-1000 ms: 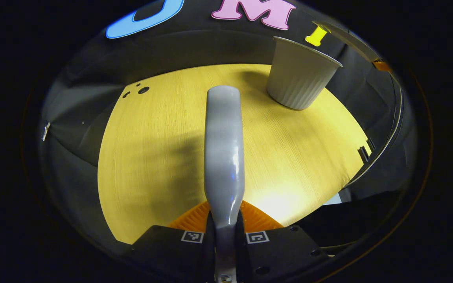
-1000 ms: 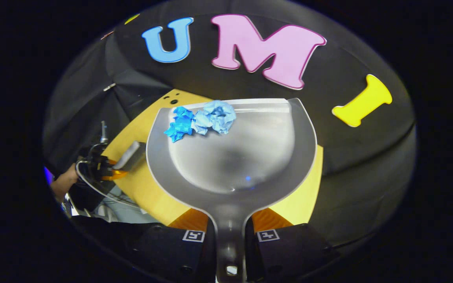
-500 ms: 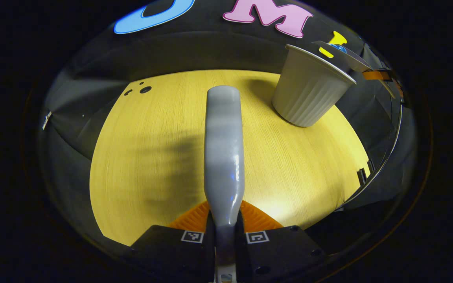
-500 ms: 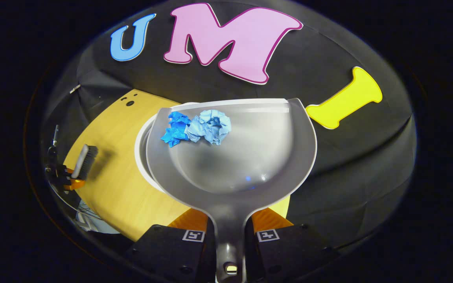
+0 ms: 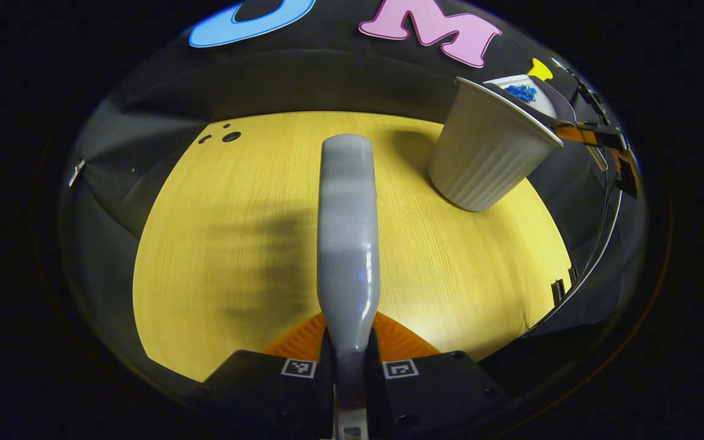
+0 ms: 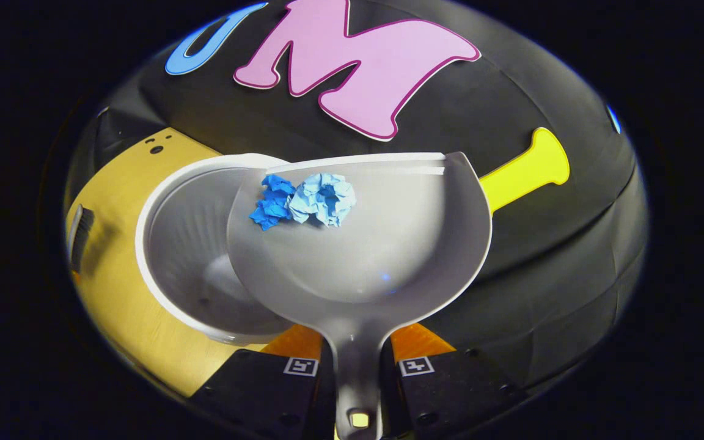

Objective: Pick up the small broom and dustpan from the desktop, sweep the trash into the dustpan with the broom, and then empty the trash into the garbage bin.

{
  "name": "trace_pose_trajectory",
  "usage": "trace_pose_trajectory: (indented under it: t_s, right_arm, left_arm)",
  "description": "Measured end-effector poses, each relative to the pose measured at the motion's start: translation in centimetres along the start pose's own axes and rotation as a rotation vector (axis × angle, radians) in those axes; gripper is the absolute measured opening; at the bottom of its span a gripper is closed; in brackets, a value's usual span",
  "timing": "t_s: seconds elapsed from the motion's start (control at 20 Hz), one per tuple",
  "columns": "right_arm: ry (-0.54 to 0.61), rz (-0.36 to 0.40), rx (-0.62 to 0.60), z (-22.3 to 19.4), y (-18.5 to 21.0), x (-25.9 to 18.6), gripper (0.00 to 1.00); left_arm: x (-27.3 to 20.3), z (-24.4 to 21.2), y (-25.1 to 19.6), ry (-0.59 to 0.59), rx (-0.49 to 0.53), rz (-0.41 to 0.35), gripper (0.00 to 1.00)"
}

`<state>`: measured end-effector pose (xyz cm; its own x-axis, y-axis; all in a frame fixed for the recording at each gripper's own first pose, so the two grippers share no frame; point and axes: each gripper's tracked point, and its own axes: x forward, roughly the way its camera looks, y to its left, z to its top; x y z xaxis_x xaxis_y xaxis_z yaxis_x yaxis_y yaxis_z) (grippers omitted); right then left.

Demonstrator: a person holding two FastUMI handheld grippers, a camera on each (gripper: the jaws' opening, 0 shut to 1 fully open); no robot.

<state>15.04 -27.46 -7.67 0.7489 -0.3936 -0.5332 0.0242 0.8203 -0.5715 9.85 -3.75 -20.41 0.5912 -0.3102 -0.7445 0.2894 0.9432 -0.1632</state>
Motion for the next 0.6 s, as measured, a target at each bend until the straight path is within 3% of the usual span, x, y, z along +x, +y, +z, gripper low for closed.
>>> trace_pose_trajectory:
  t_s: [0.35, 0.6]
  right_arm:
    - [-0.082, -0.255, -0.214, 0.4, -0.6, 0.0, 0.33]
    - [-0.12, -0.385, -0.32, 1.0, -1.0, -0.3, 0.33]
  left_arm:
    - [0.6, 0.2, -1.4, -0.011, -0.076, -0.039, 0.25]
    - [1.2, -1.0, -1.5, 0.017, -0.069, -0.05, 0.25]
